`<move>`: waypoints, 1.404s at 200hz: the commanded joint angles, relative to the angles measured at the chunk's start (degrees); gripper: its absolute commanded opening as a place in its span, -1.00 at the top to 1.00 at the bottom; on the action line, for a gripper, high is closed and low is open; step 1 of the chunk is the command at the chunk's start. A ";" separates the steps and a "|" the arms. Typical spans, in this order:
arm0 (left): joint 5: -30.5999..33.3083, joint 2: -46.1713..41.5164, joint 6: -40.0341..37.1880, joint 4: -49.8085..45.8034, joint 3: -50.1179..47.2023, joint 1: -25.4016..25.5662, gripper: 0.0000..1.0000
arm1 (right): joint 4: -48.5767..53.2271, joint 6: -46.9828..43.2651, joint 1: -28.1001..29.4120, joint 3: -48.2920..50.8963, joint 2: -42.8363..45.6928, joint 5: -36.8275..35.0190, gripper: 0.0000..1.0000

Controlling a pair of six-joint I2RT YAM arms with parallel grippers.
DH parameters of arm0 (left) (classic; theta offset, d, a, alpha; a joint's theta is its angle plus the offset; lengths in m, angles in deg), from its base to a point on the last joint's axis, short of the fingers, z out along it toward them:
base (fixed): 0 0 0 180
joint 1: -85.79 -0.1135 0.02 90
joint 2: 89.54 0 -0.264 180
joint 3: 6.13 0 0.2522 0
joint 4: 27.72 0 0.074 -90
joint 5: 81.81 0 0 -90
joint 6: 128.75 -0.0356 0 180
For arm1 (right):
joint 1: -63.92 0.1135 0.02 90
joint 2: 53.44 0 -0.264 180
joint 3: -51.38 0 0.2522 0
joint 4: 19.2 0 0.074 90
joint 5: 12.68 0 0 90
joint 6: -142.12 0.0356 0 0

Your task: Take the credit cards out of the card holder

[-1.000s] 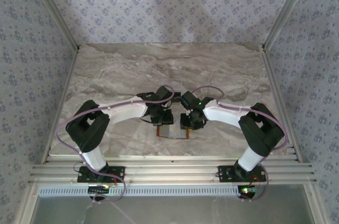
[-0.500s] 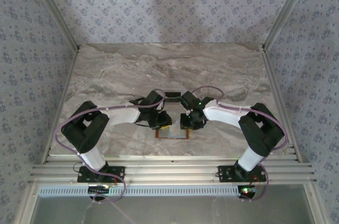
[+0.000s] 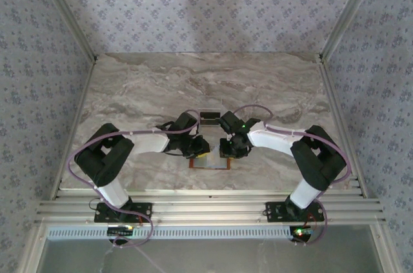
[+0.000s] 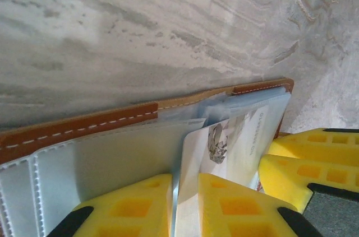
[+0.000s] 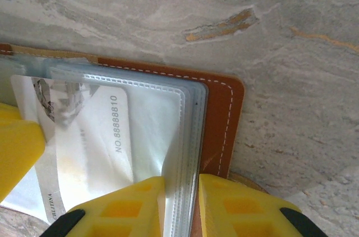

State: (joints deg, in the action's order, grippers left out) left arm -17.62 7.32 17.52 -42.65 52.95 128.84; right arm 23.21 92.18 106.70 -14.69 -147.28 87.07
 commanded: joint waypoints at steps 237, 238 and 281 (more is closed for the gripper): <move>-5.68 0.89 -4.70 4.60 -2.60 -1.09 0.88 | 3.06 -0.24 0.35 0.54 -1.42 -0.32 0.65; -5.59 0.79 -4.87 4.38 -2.56 -1.11 0.88 | 2.99 -0.24 0.32 0.54 -1.38 -0.34 0.65; -0.27 -4.73 -12.00 -9.98 0.54 -1.87 0.91 | 3.26 -0.50 0.11 0.71 -1.05 -0.29 0.66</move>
State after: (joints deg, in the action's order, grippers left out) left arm -21.94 5.95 11.97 -39.46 50.81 127.44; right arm 23.71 92.16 106.66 -14.80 -147.35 87.18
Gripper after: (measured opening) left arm 0.060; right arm 0.175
